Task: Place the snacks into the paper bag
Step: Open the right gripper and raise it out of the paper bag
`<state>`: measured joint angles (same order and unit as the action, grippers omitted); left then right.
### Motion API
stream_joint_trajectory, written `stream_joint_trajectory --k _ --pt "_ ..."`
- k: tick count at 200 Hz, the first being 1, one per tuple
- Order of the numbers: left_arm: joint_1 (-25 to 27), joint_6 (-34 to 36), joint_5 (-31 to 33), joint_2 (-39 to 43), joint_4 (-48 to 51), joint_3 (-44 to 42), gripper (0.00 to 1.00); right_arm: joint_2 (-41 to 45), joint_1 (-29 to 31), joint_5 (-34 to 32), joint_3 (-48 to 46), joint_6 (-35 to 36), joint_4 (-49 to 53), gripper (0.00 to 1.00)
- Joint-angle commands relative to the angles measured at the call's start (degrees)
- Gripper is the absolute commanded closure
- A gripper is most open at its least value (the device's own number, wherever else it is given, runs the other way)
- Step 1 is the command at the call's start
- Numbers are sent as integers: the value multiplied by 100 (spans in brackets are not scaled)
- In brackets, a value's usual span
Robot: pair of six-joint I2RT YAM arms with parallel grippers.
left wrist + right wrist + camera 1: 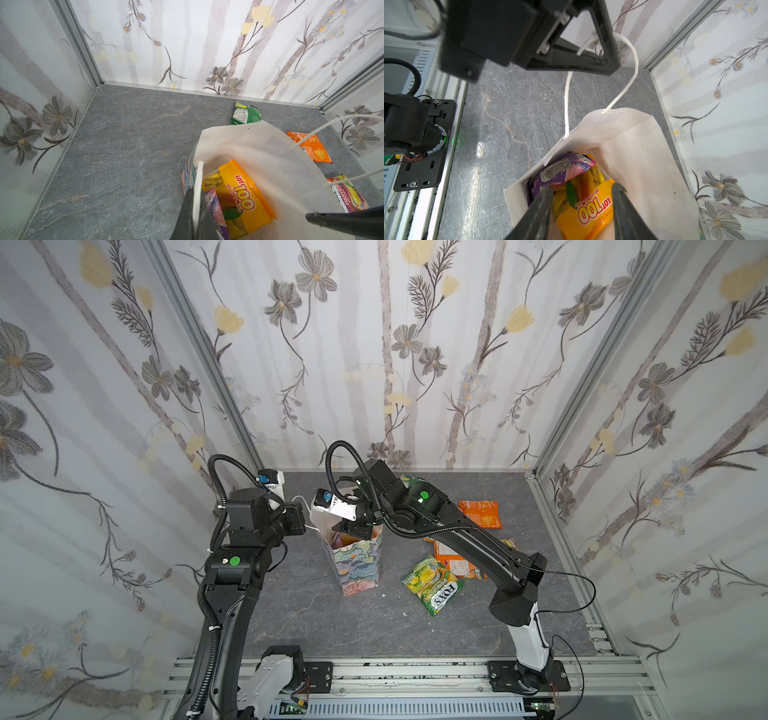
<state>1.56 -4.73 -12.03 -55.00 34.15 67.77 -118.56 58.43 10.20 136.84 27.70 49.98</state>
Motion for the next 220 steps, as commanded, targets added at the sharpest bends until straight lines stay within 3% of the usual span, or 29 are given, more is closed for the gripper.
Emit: stream_joint_trajectory --k 1,66,120,145,185,220 --pt "4 42 43 -2 -144 -11 99 110 -8 206 36 -19 -239 53" --pt "2 48 70 16 -150 -39 99 199 -16 327 37 -101 -386 53" --pt "1 47 89 28 -149 -44 99 764 -172 241 -200 -808 -1155 47" --pt "1 48 97 18 -142 -44 99 1457 -295 320 -1318 -1071 -1980 47" --pt "1 38 63 -45 -129 6 99 3063 -718 348 -3832 -1810 -4232 40" --pt "2 40 35 -120 -134 60 99 3786 -1322 483 -4709 -2475 -4533 37"
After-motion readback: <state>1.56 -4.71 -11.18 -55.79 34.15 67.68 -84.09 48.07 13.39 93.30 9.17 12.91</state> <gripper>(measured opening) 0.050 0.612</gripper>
